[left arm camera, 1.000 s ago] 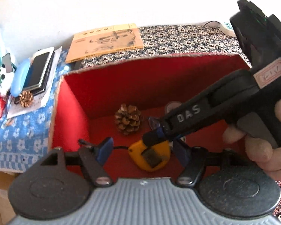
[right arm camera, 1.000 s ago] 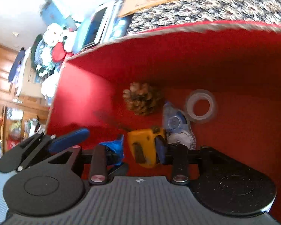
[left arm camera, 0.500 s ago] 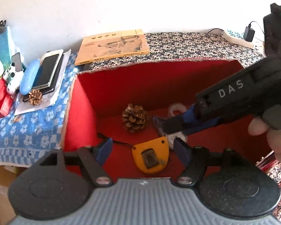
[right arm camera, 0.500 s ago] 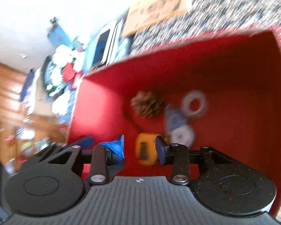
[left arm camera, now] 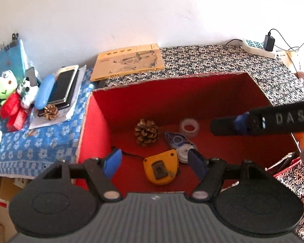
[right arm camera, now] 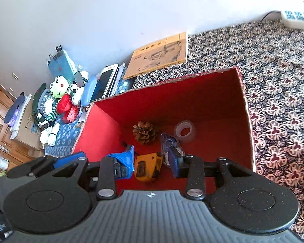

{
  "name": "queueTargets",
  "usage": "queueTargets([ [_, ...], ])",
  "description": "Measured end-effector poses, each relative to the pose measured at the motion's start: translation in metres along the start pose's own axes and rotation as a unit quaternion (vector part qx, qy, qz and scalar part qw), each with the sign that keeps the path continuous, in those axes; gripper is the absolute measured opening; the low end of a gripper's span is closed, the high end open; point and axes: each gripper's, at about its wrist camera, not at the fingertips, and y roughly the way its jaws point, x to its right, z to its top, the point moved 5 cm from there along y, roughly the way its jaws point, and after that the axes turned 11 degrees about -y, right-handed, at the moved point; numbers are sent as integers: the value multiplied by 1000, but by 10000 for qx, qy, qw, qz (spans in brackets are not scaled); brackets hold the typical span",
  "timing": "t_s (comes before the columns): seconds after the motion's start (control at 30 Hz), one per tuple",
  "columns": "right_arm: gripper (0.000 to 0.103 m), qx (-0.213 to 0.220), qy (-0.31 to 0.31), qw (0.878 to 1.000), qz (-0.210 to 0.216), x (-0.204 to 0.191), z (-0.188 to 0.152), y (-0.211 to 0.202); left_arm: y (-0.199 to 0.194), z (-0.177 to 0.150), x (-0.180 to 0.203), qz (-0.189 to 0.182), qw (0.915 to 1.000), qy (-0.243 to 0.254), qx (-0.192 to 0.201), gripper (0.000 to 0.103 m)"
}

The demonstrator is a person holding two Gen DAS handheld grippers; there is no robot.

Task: Organize rigid objects
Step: 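Lift the right gripper out of the box and lower it in front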

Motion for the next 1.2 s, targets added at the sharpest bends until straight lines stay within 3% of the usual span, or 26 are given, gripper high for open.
queueTargets([
  [0.43,21,571,-233,9974,-378,-9,-26,-45,-33,-14,6,354,9992,-93,153,74],
  [1.2,21,261,-706,9971,102,-32,-77,-68,-70,-61,3,844,9947,-584,84,75],
])
